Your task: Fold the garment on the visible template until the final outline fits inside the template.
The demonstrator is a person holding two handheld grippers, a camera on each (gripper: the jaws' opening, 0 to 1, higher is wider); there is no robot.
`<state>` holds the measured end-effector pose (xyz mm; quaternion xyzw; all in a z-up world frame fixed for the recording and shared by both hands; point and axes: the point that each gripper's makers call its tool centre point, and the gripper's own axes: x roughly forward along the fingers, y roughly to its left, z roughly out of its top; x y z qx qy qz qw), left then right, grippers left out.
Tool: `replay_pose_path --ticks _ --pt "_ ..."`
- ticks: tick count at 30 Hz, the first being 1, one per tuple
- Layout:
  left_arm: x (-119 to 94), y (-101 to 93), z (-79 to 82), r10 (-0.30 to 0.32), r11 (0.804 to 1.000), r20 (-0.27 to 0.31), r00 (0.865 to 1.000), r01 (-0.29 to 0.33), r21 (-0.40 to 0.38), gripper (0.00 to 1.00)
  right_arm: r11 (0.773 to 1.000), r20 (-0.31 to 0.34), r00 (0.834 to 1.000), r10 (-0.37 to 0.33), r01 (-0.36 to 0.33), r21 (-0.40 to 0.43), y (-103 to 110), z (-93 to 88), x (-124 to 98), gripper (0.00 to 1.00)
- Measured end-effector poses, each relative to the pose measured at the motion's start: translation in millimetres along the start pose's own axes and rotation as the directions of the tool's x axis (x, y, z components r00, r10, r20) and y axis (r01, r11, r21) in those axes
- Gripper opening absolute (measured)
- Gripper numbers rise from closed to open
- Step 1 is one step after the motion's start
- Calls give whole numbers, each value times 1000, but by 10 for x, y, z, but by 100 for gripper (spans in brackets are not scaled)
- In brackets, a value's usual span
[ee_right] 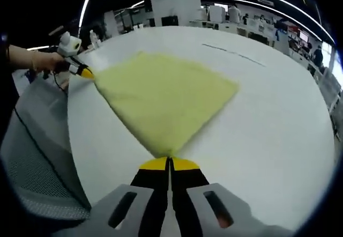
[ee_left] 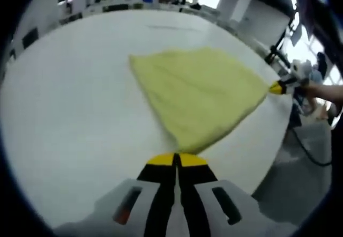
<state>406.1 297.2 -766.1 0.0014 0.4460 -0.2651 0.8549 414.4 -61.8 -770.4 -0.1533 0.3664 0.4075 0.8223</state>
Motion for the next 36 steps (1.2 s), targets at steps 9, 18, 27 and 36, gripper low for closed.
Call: replay_pose_path --ticks 9,18,27,36 --pt "-27 3 31 -25 1000 -19 1000 25 10 0 980 -73 993 90 -101 -170 -50 68 -56 1" --pt "-37 -104 -52 -77 997 8 997 77 6 2 983 -81 993 90 -101 -150 -14 -4 2 1" --pt "17 -128 -26 -112 994 20 994 112 13 17 986 -78 993 89 -99 -132 -32 -22 16 1" --pt "71 -117 48 -120 992 15 993 120 25 0 987 -81 993 87 -97 -128 -36 -41 17 1"
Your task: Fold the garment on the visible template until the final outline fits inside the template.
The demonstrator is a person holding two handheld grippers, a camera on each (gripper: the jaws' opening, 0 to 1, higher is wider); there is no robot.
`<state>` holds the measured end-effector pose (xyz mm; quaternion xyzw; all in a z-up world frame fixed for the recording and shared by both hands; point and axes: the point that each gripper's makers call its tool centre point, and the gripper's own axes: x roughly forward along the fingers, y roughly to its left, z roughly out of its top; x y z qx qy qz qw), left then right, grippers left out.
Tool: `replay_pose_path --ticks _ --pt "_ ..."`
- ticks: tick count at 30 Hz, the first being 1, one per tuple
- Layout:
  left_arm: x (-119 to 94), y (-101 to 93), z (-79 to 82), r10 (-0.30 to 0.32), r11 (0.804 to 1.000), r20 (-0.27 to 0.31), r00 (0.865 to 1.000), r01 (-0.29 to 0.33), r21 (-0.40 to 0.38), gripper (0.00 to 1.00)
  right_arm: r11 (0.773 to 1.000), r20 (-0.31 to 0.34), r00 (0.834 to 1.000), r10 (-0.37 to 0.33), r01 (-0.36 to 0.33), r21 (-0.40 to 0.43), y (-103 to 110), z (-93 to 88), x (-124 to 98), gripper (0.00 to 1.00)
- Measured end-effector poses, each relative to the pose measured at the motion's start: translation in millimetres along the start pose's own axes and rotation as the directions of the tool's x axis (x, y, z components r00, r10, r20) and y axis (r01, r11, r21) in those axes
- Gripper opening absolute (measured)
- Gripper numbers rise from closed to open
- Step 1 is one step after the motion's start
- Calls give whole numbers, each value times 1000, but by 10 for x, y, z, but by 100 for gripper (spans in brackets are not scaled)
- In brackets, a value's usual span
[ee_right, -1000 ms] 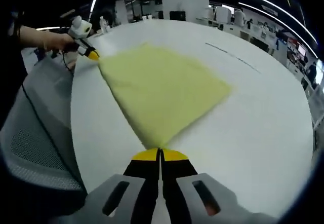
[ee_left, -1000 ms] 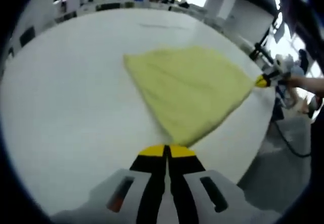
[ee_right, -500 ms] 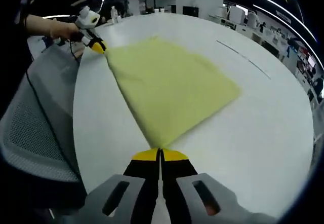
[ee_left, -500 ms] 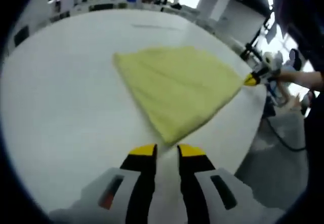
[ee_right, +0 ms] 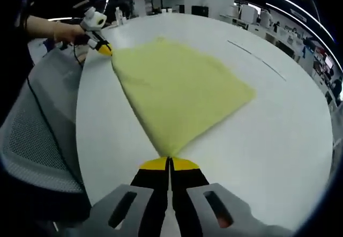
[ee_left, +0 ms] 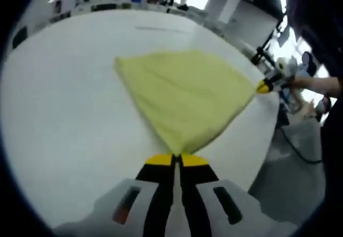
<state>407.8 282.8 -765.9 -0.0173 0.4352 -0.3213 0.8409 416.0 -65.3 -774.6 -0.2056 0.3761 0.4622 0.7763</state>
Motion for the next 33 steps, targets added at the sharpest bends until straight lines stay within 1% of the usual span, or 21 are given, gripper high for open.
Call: replay_pose_path --ticks 2,5,7,9,10,11,12,13,15,16,17,18,19,21,22,23,27,29,33 --pt "-16 15 8 -2 1000 -6 1000 2 -4 0 1000 -1 1000 -2 2 1 -10 -12 -1 1" --pt "-41 28 -16 -8 1000 -22 1000 8 12 0 1000 -7 1000 -6 6 -3 -21 -25 -9 1" --pt "-50 32 -15 -12 1000 -23 1000 12 12 0 1000 -7 1000 -8 8 -2 -34 -36 -13 1" --pt "-63 79 -36 9 999 -41 999 -7 35 0 999 -64 997 -47 45 -30 -121 -150 -43 1" --pt "-67 89 -43 5 1000 -44 999 -3 31 0 999 -60 997 -40 39 -10 -115 -176 -48 1" --pt "-75 92 -45 -1 1000 -44 999 2 23 0 999 -36 999 -30 31 31 -102 -158 -63 1" --pt "-88 82 -22 -8 1000 -31 999 8 12 0 997 11 999 -32 31 64 -107 -94 -80 1" --pt "-94 70 -12 -10 1000 -30 999 10 14 0 996 36 999 -40 37 85 -123 -56 -111 1" --pt "-82 50 -13 -10 1000 -38 999 11 27 0 995 34 999 -28 25 93 -98 -56 -126 1" --pt "-73 41 -18 -12 1000 -42 999 14 28 0 995 40 999 -22 18 98 -73 -41 -113 1" --pt "-60 36 -25 -12 999 -46 999 13 32 0 995 51 999 1 -6 101 -17 -17 -92 1" --pt "-49 35 -32 -9 999 -49 999 11 32 0 994 51 999 4 -10 107 2 -11 -73 1" --pt "-37 33 -42 -10 1000 -51 999 12 29 0 994 55 998 6 -12 112 21 3 -44 3" --pt "-32 33 -55 -9 1000 -53 999 11 26 0 991 63 998 9 -17 136 43 27 3 16" --pt "-33 32 -58 -9 1000 -53 999 11 26 0 989 65 998 18 -27 147 66 40 33 20" --pt "-35 29 -59 -10 1000 -53 999 11 25 0 988 66 998 22 -31 149 79 49 49 20" --pt "-54 28 -57 -13 1000 -45 999 13 15 0 989 73 997 31 -41 144 103 73 104 10" --pt "-56 26 -62 -15 1000 -44 999 15 14 0 989 74 997 27 -37 144 91 72 104 2" --pt "-59 21 -87 -23 1000 -49 999 24 14 0 988 89 996 17 -31 151 43 62 54 2"
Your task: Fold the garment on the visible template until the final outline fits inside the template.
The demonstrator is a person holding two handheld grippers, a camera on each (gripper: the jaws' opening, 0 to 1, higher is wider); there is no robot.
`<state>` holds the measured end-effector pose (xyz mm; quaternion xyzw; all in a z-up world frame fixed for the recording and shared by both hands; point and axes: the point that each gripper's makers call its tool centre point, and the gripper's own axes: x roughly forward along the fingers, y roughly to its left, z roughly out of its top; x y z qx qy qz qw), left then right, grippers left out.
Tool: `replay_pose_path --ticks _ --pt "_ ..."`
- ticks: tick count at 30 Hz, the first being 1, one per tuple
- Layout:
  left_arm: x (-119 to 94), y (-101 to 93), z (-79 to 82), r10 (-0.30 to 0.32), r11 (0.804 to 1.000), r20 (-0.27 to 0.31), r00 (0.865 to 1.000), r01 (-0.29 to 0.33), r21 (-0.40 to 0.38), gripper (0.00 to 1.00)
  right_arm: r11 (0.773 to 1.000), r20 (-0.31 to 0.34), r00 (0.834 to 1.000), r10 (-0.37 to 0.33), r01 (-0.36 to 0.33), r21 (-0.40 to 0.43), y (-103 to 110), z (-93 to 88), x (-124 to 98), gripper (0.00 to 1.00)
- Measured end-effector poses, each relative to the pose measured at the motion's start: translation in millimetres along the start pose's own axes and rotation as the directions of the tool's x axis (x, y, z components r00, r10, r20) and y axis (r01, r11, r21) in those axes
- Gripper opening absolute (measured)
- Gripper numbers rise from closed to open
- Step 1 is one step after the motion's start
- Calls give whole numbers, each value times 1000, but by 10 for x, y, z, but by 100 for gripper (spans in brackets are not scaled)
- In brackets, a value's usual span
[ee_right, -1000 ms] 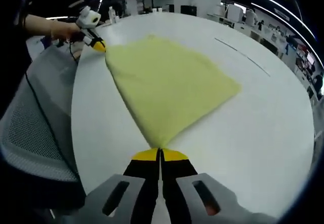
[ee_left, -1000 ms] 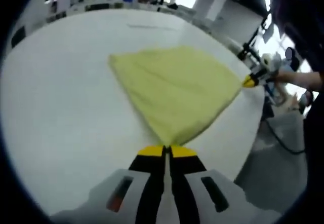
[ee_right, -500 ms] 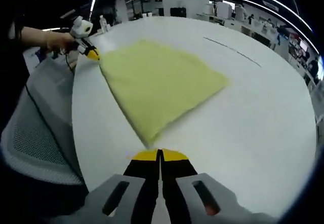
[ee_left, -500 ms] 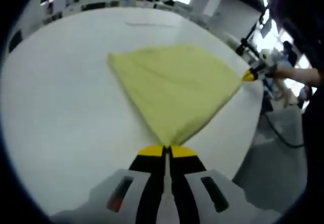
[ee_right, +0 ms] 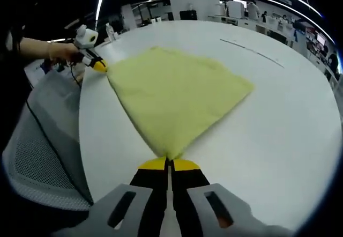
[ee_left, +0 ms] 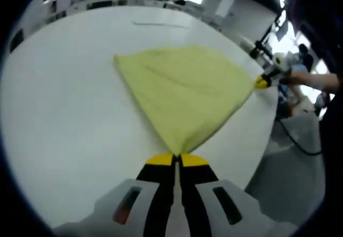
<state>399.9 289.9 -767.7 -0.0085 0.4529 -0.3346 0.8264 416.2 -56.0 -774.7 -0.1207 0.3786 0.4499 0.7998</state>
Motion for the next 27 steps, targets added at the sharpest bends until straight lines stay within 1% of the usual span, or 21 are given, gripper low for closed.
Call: replay_pose_path --ticks 5,11,17,18,19,20,21,22,23,24,25,27 --pt "5 -24 -44 -16 1000 -6 1000 16 1 0 1000 9 1000 -4 4 12 -27 -7 -33 2" --pt "15 -15 -49 -13 1000 -6 1000 13 -6 0 1000 -6 1000 -5 5 7 -1 -34 -13 2" --pt "16 -5 -48 -11 1000 -6 1000 11 -7 0 1000 -4 1000 -12 12 15 4 -49 -9 2" --pt "13 -7 -58 -7 1000 -11 1000 7 -23 0 1000 -10 1000 -19 19 12 9 -59 -2 2" --pt "11 -8 -71 -5 999 -19 1000 5 -36 1 1000 -17 1000 -24 25 8 3 -66 -2 2" --pt "0 3 -97 1 999 -36 999 -3 -40 3 999 -52 998 -37 37 -7 -12 -122 -15 3" --pt "-17 30 -127 18 999 -56 998 -20 -34 7 999 -60 997 -39 39 -8 -10 -136 -19 3" --pt "-46 51 -119 36 999 -58 998 -36 -10 9 997 -100 993 -65 62 -34 -36 -194 -63 4" --pt "-83 65 -120 49 999 -62 997 -50 -15 12 997 -98 993 -72 68 -41 -37 -192 -83 7" --pt "-114 71 -100 56 998 -58 997 -57 -20 16 997 -95 992 -78 75 -31 -38 -186 -108 12" --pt "-143 76 -75 65 998 -49 997 -66 -22 18 995 -91 991 -99 98 -15 -61 -179 -158 14" --pt "-215 61 17 79 997 -10 997 -80 -21 19 991 -71 989 -129 130 11 -71 -138 -247 18"
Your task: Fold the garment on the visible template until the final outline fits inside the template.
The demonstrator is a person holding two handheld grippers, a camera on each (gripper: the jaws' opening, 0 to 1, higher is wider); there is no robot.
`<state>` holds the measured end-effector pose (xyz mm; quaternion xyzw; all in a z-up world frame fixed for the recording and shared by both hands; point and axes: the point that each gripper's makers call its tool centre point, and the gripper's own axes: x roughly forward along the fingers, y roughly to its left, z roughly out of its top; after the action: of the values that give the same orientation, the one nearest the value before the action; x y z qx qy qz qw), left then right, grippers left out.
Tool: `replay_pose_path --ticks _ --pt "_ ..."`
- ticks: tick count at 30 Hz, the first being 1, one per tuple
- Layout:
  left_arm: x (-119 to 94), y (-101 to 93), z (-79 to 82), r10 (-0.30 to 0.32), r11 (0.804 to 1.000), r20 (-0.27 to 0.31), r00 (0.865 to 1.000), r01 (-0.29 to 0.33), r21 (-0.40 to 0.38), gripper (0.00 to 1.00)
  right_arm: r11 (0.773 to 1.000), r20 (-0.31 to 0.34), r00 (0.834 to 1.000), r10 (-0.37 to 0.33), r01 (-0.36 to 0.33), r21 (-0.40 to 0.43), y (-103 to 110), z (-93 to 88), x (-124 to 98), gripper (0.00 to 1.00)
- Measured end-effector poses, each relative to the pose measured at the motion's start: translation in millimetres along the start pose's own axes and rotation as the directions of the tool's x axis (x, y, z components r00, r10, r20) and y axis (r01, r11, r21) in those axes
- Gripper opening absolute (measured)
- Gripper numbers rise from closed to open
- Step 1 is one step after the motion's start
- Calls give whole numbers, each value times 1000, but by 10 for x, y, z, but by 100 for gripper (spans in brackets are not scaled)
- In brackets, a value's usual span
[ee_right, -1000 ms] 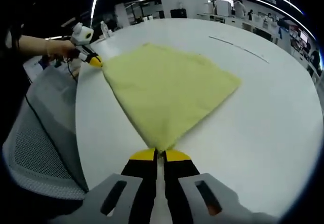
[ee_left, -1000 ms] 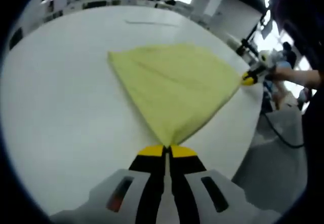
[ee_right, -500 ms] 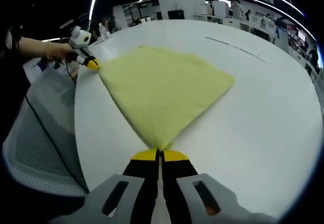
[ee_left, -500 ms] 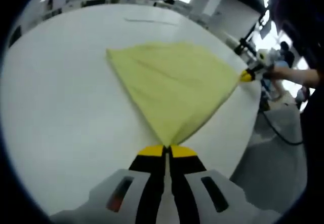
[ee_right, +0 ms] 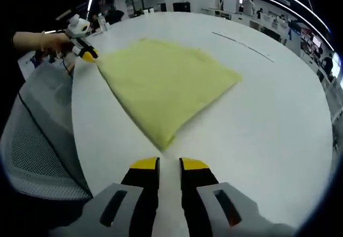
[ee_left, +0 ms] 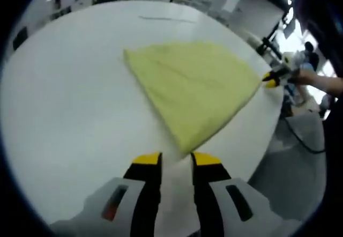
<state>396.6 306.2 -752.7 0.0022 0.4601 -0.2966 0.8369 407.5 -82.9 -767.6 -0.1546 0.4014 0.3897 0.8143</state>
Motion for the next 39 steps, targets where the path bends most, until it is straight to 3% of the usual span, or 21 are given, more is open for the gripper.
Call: replay_pose_path --ticks 7,11,13,16,20,28,31,35,39 --pt "-156 -253 155 1 1000 55 999 -2 25 36 996 20 998 -55 53 69 80 86 -236 42" --pt "-219 -435 181 -32 999 74 997 30 27 43 994 67 995 -73 68 82 150 195 -382 48" --pt "-265 -506 174 -32 999 70 997 29 45 51 993 95 992 -80 71 93 171 248 -449 50" --pt "-366 -565 203 -23 999 87 996 19 46 65 991 162 983 -86 67 119 219 368 -573 55" --pt "-574 -612 296 1 999 133 991 -6 41 72 987 241 964 -108 75 143 289 521 -781 68" --pt "-976 -740 481 31 998 231 973 -41 40 88 986 297 944 -144 111 127 453 658 -1140 92" --pt "-1068 -790 487 32 998 245 969 -44 45 91 989 309 943 -124 92 117 569 672 -1228 100" --pt "-1205 -906 504 11 997 292 956 -32 66 99 991 309 944 -115 87 102 708 641 -1351 100" --pt "-1305 -993 440 4 997 291 957 -27 77 99 988 329 935 -132 96 123 731 622 -1483 100"
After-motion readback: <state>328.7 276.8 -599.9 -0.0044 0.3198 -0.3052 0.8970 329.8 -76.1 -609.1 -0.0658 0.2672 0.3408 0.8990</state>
